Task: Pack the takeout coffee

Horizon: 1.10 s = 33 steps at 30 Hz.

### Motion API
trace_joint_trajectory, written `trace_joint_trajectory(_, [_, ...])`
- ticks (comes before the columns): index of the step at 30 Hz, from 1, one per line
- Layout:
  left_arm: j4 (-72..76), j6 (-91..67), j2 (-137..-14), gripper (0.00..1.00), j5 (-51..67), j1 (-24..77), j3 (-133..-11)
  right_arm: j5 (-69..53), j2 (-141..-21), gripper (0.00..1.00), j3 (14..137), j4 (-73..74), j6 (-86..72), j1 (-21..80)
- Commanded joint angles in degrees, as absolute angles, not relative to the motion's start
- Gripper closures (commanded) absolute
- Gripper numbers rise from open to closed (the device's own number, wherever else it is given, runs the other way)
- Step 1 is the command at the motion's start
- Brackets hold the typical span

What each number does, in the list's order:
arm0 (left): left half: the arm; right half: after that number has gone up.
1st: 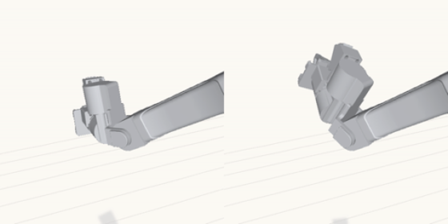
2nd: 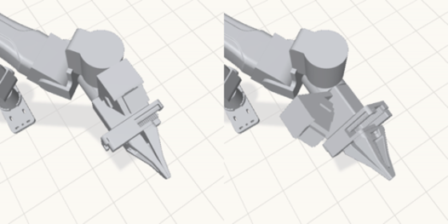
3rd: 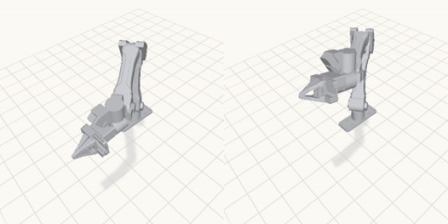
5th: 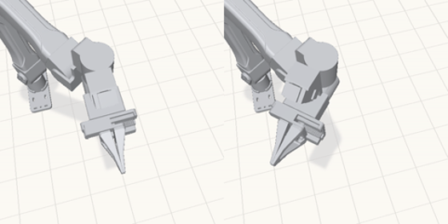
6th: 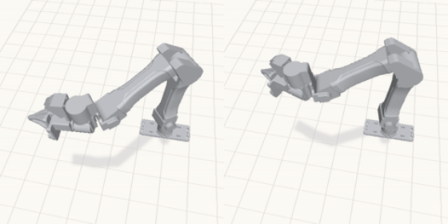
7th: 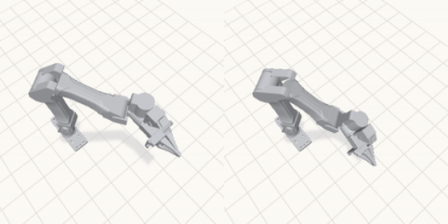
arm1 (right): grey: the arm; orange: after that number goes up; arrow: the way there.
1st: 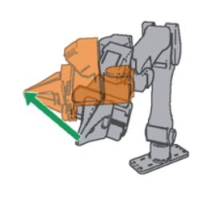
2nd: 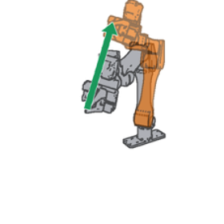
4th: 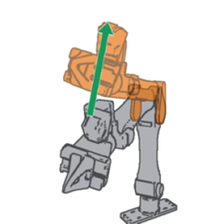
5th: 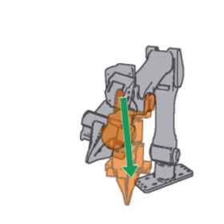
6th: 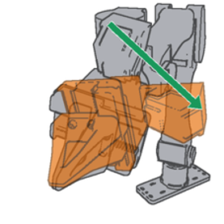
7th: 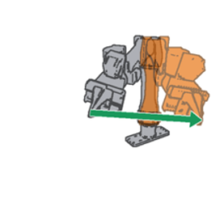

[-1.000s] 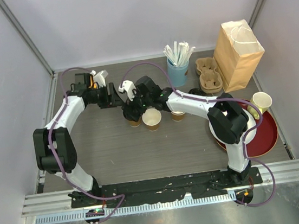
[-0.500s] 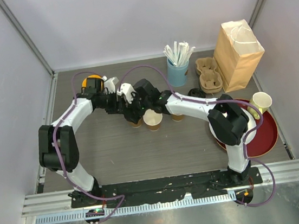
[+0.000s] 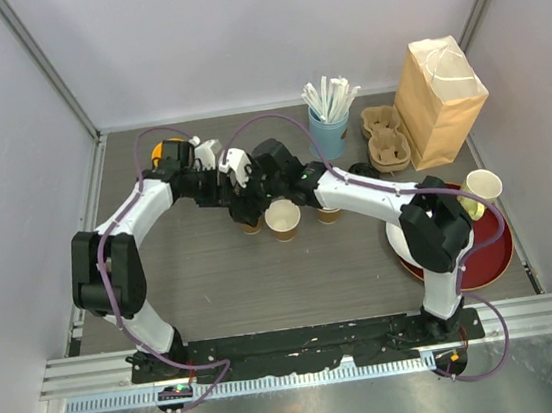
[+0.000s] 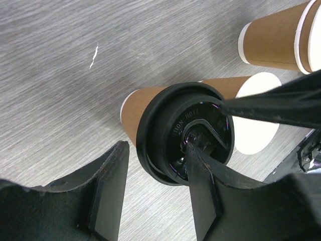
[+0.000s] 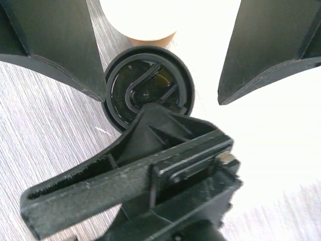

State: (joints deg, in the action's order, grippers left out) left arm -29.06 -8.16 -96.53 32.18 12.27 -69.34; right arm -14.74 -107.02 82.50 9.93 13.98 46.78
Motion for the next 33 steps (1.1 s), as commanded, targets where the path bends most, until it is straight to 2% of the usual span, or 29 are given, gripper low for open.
trace_joint_trajectory(1, [-30.32,-5.54,-95.19,0.47,29.79,12.30,-72.15,-23.45,-102.22,0.02,82.62,10.19,16.34,44.83])
trace_joint_trajectory(5, [-30.41,-4.75,-93.78,0.40,31.46,12.30,-73.21,-34.60,-100.81,0.07,83.49,14.84,21.60,39.83])
trace_joint_trajectory(7, [-30.76,-4.48,-93.08,0.37,31.99,12.30,-74.00,-35.33,-100.55,0.10,84.20,17.83,22.85,38.94])
trace_joint_trajectory(10, [-31.29,-4.22,-92.29,0.34,32.43,12.22,-74.88,-36.64,-101.16,0.21,83.76,17.85,21.46,36.13])
trace_joint_trajectory(13, [-32.78,-3.61,-91.24,0.34,33.04,11.87,-75.76,-37.79,-102.65,0.36,83.50,15.65,15.22,32.26])
trace_joint_trajectory(14, [-33.57,-3.43,-90.80,0.36,33.39,11.08,-75.94,-37.36,-103.53,0.45,83.76,14.95,13.73,31.56])
trace_joint_trajectory(16, [-34.45,-3.08,-89.05,0.39,34.98,9.94,-75.94,-34.11,-104.23,0.55,83.67,12.49,9.15,30.59])
trace_joint_trajectory(17, [-34.98,-1.95,-88.25,0.42,35.24,8.80,-75.85,-32.62,-104.93,0.64,83.93,11.78,8.18,30.59])
trace_joint_trajectory(19, [-37.43,-0.27,-87.11,0.47,34.81,7.74,-75.15,-27.45,-105.82,0.71,84.20,9.50,4.60,30.59])
trace_joint_trajectory(20, [-38.22,3.30,-86.14,0.50,34.46,6.86,-74.71,-25.94,-106.43,0.80,85.07,9.23,3.70,30.59])
trace_joint_trajectory(25, [-40.78,7.56,-84.64,0.57,33.66,6.68,-66.72,-20.92,-111.61,0.92,87.54,8.44,0.18,30.76])
trace_joint_trajectory(33, [-39.11,9.05,-88.84,0.59,35.60,11.07,-59.86,-19.16,-116.37,0.96,89.21,8.09,-2.02,34.80])
